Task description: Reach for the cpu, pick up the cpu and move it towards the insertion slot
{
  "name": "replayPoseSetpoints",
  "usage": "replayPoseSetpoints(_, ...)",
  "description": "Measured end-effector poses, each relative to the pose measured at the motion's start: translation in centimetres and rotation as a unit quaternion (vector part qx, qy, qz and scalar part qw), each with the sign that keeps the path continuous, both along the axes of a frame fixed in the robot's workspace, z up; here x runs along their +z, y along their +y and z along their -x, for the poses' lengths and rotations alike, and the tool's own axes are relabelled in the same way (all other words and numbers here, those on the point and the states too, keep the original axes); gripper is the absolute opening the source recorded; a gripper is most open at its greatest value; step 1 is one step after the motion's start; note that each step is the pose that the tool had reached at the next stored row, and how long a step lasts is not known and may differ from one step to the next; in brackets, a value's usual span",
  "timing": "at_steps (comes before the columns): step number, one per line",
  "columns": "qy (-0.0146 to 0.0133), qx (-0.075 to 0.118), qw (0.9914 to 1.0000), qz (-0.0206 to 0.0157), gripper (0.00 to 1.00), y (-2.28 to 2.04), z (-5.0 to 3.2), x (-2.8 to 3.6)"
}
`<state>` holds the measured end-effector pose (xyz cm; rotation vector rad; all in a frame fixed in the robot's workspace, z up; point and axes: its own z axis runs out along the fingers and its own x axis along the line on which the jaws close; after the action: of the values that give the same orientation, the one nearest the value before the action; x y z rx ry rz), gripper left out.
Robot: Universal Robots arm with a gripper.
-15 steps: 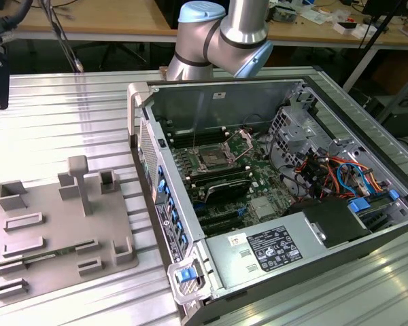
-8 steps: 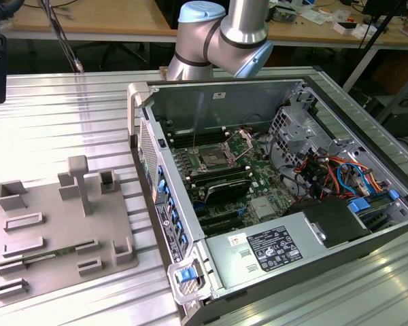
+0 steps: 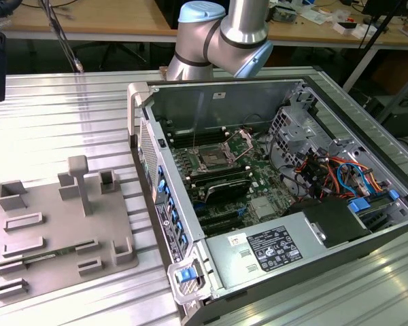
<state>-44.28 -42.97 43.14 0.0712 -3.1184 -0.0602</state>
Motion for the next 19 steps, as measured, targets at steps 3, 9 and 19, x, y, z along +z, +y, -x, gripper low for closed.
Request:
replayPoseSetpoints(3, 0.0, 0.0, 1.0, 0.0, 0.55, 0.0, 0.0, 0.19)
replayPoseSetpoints(9, -0.0001, 0.0, 1.0, 0.0, 0.55, 0.0, 0.0, 0.82)
replayPoseSetpoints(19, 0.0, 0.0, 1.0, 0.0, 0.55, 0.0, 0.0, 1.85)
